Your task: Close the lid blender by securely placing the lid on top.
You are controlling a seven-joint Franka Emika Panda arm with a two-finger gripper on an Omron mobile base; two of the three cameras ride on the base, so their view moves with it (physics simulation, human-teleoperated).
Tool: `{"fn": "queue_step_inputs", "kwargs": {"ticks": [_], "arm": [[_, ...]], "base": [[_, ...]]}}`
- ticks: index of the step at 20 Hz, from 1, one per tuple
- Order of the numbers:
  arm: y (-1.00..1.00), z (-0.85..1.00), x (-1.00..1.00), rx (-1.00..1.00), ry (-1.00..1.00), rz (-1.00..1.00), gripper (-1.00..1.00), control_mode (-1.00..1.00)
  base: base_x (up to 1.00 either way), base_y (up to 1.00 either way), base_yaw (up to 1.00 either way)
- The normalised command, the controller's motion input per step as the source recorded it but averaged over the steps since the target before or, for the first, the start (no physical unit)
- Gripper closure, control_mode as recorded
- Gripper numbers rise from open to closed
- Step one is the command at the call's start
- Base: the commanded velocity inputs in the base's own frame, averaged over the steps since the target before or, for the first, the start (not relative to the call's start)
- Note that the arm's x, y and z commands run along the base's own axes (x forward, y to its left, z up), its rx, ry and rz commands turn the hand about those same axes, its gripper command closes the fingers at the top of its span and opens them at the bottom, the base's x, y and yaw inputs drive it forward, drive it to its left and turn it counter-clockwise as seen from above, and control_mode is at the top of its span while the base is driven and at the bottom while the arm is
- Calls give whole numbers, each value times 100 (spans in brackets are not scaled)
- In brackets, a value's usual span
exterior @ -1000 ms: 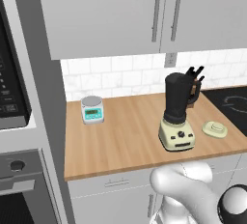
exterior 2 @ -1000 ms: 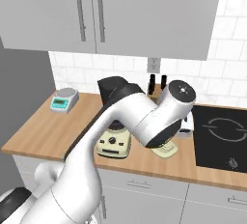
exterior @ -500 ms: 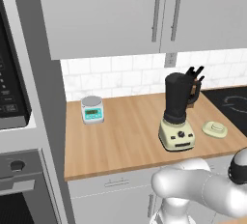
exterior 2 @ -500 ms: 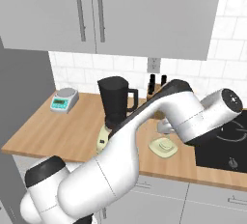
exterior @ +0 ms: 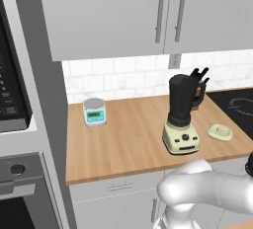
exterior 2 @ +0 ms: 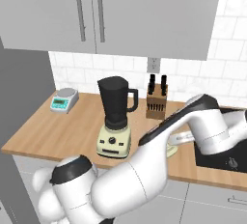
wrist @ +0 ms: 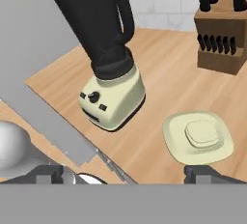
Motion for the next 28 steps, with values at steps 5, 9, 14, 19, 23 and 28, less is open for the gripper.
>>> {"fn": "queue_step_inputs", "kwargs": {"ticks": [5,9,14,19,23,28], "arm": [[10,-40,23,2,-18,16,-100,-100],[43,-46,16,0,-12,8,-100,-100],[39,-32,20,0,-2,2,-100,-100],[31,-21,16,0,-1,-2,-100,-100],[21,-27,20,-6,-2,-7,-100,-100],[6,-16,21,-4,0,-3,-100,-100]], "base": [[0,0,0],[0,0,0],[0,0,0],[0,0,0],[0,0,0],[0,0,0]]}}
